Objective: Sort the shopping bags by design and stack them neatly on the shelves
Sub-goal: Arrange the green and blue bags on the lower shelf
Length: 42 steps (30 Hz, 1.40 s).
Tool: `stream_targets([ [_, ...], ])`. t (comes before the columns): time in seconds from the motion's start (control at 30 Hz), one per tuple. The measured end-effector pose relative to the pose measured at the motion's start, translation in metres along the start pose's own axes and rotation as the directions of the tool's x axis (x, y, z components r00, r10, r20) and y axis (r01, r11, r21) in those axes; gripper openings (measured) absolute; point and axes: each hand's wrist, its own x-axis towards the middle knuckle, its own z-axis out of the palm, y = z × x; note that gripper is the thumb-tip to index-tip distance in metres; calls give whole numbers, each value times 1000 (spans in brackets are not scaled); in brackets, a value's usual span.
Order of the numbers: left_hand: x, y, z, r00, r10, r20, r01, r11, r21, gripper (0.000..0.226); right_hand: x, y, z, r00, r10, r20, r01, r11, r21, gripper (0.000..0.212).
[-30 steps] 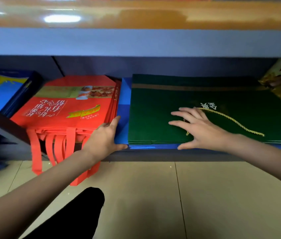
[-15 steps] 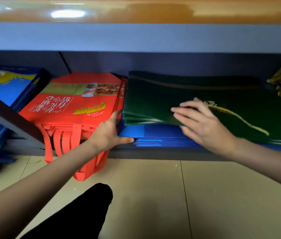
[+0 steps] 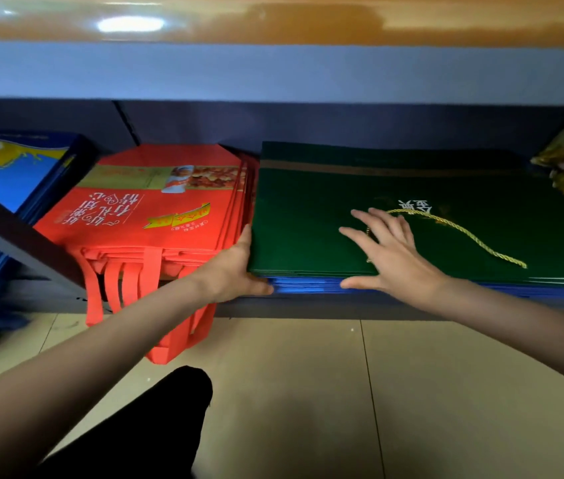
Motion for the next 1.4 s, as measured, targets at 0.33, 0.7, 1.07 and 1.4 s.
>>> stream_targets([
  [0.33, 18, 33, 9, 992, -126, 13, 124, 985, 117, 110, -9, 21, -12, 1000, 21, -8, -22, 998, -56, 89],
  [0.7, 10, 63, 32, 967, -242, 78, 198, 908, 369, 125, -12, 25, -10, 972, 155, 177, -134, 983, -123, 109],
  [1.07, 4, 40, 26, 992, -85, -94, 118, 893, 435, 117, -9, 18, -15, 989, 78, 129, -34, 950, -311, 103],
  [1.4, 4, 61, 30, 992, -117, -48, 126, 879, 459, 115, -15, 38, -23, 973, 100, 209, -132, 981, 142, 104],
])
